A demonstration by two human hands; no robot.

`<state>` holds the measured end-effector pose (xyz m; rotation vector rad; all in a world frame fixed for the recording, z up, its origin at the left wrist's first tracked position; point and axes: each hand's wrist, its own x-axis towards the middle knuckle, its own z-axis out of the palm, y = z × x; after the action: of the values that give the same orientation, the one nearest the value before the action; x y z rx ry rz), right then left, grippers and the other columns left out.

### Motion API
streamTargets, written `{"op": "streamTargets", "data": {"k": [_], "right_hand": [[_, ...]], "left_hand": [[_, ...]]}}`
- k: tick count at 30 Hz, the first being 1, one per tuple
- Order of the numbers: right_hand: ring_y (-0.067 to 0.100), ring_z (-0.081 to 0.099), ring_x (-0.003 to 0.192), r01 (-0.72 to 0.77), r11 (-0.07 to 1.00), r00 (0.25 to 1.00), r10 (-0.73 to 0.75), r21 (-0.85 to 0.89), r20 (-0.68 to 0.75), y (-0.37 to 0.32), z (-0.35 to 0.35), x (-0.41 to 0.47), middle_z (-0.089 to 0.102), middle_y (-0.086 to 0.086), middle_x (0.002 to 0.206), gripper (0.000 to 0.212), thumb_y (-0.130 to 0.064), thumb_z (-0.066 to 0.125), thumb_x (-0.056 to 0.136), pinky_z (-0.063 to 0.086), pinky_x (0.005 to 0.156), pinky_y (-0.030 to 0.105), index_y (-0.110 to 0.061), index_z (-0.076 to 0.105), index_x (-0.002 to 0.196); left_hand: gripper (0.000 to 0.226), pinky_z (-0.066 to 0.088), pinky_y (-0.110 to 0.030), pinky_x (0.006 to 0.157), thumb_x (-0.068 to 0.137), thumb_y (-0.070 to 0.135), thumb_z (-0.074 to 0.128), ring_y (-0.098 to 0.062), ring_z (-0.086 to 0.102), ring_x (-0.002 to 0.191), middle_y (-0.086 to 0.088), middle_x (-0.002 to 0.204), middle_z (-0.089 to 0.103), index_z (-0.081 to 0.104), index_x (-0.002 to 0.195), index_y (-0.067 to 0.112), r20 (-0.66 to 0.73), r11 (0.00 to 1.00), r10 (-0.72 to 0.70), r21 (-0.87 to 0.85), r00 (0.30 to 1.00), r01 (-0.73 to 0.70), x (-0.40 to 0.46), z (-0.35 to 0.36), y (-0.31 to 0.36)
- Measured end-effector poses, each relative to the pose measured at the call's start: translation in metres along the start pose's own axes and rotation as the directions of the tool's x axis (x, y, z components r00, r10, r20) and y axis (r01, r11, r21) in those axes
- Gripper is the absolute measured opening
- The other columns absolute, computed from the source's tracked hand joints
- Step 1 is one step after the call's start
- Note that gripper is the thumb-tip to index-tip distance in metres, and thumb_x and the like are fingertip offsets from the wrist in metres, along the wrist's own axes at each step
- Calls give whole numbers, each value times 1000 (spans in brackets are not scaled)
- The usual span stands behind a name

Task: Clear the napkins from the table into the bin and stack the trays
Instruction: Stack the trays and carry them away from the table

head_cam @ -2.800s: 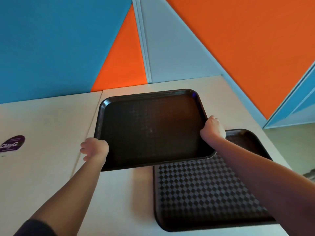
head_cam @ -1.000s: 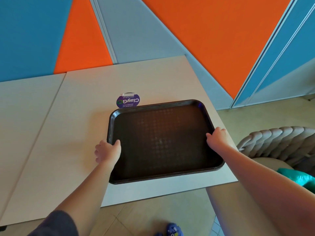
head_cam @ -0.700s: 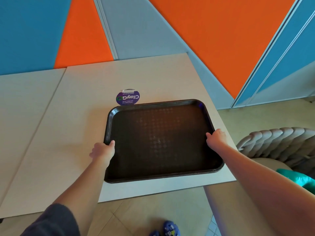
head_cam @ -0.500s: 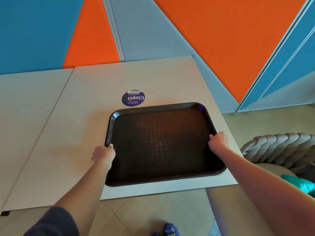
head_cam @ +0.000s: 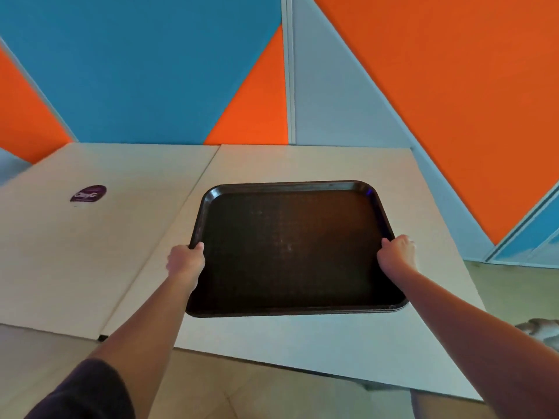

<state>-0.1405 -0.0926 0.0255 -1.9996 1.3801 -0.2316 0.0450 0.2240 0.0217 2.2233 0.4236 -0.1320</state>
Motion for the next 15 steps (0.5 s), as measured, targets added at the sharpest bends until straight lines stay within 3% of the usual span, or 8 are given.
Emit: {"op": "streamTargets", "data": {"k": [15], "right_hand": [[44, 48, 116, 215, 977, 976, -214, -9, 50, -183, 129, -97, 49, 31, 124, 36, -14, 44, 94, 41, 97, 45, 12, 45, 120]], "left_hand": [[40, 47, -41, 85, 92, 31, 55, -38, 60, 99, -19, 108, 64, 61, 112, -3, -102, 990, 11, -138, 995, -25, 137, -185, -49]]}}
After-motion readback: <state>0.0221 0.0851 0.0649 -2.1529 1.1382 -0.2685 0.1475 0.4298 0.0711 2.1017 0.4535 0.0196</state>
